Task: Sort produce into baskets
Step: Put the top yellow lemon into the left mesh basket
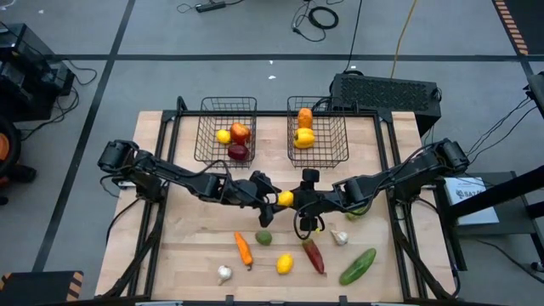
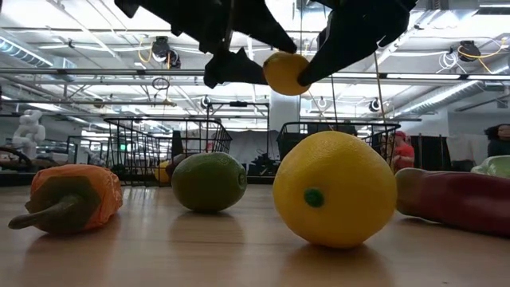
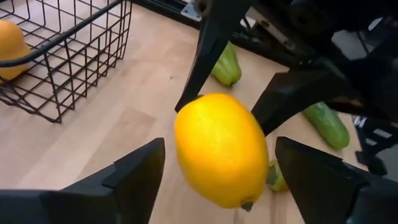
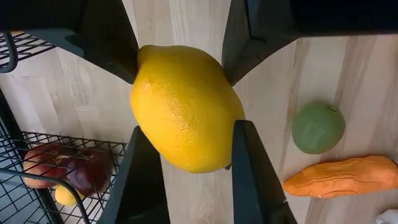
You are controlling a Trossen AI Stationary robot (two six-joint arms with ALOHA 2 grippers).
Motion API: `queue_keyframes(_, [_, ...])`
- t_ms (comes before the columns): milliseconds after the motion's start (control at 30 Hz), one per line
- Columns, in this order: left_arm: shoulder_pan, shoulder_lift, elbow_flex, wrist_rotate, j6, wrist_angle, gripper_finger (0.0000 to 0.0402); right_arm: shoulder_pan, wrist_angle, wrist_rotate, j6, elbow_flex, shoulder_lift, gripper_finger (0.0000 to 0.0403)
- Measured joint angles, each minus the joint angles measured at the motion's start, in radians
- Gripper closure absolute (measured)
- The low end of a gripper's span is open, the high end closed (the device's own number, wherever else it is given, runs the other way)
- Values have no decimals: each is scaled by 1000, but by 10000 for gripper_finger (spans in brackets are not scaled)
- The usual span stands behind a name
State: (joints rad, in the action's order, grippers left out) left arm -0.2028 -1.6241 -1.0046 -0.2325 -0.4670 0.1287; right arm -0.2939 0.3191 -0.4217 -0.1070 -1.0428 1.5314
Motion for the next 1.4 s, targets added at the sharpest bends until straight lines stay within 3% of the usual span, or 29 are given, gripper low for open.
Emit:
queue_keyframes(500, [25,0,0,94,35,-20,192,0,0,1,-2,1,0,206])
queue_keyframes(833, [33,0,0,104,64,-20,204,0,-2,-3,-9,2,0,203])
queue_keyframes(933, [34,10,1,122,92,-21,205,0,-9,1,-20,2,0,176])
queue_keyframes(1167, [35,59,0,137,146,-63,205,0,29,-18,-57,-38,0,53])
queue_keyframes(1267, [38,96,0,137,168,-148,205,-6,154,-81,-97,-87,-13,20])
queue_keyframes(1400, [48,162,0,110,212,-289,205,-9,324,-128,-203,-125,-53,7])
